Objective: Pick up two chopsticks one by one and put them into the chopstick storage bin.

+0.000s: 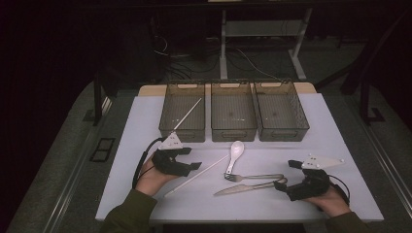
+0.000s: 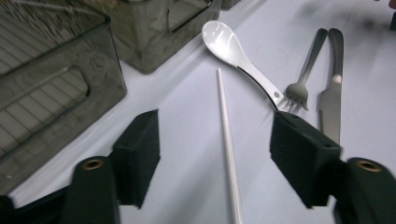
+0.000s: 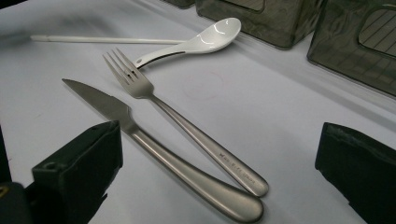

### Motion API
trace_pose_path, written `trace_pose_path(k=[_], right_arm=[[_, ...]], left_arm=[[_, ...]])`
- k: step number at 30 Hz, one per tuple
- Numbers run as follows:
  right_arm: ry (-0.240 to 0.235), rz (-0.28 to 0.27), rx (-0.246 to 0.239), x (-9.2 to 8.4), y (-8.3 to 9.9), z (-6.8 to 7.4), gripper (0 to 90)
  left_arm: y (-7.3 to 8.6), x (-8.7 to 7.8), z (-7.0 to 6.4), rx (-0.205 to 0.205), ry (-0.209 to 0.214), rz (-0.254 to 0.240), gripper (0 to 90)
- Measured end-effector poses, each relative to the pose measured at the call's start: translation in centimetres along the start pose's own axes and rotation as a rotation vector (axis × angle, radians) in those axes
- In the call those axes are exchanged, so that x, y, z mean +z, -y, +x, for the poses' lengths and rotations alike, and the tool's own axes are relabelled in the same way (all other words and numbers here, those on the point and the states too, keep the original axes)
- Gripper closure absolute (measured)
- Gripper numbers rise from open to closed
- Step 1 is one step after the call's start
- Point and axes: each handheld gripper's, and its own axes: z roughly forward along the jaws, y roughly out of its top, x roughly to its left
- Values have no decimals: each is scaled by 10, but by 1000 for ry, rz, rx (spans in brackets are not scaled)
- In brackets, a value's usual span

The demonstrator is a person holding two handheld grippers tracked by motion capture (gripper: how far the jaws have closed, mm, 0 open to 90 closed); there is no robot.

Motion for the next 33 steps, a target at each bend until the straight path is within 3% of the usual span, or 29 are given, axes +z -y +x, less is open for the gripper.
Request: trace_pose_path(k=[4,14,25,33], right_arm=[[1,1,-1,0,0,0,8],[-2,-4,1,0,0,0,8],[-1,-5,-2,0,0,0,8],[0,-4,0,0,0,0,8]], left_arm=[[5,1,-1,-8,3,8,446],[11,19,-6,-5,31,80,602],[15,28,-8,-5,49,143,712],[19,35,-12,8,35,188,764]])
